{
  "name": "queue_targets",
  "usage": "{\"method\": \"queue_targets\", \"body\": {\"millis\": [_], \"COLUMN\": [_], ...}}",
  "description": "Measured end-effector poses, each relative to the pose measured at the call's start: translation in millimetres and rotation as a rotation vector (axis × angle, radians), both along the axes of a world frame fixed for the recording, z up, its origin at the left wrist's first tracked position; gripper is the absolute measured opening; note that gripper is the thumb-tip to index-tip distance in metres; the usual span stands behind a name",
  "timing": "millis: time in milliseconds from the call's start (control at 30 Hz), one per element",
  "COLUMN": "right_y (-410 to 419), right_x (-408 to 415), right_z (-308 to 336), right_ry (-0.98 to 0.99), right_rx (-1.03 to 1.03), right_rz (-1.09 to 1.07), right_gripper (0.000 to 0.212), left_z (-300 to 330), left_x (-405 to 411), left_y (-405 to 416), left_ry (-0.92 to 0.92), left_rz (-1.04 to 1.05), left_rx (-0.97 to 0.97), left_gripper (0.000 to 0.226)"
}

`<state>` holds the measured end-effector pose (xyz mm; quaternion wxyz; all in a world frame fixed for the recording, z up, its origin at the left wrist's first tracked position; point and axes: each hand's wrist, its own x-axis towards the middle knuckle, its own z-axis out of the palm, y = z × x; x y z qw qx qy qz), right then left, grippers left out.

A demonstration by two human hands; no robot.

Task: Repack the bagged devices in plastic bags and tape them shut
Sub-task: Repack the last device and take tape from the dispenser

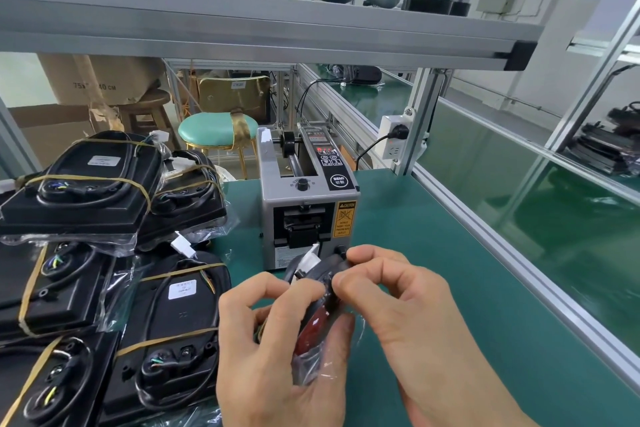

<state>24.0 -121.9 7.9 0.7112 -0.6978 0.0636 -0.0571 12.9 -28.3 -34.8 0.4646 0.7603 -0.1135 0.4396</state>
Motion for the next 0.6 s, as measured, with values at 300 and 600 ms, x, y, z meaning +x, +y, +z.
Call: {"method": "queue_targets", "body": {"millis": [300, 600], "right_y": [-0.3, -11.2], "right_x": [0.3, 5.5], "right_z": [-0.8, -6.0], "right_ry": [0.002, 0.015], "right_rx": [0.012, 0.059], "right_rz": [0.005, -0.020], "right_gripper": [0.010, 0.011], "left_z": [-0.3, -5.6], "left_x": [0.1, -0.7], "left_y": [0.7, 3.4], "left_ry": [-0.026, 0.023], "left_rz": [-0.012, 0.050], "left_rx": [-0.030, 0.066], "left_gripper": [0.028, 0.014]}}
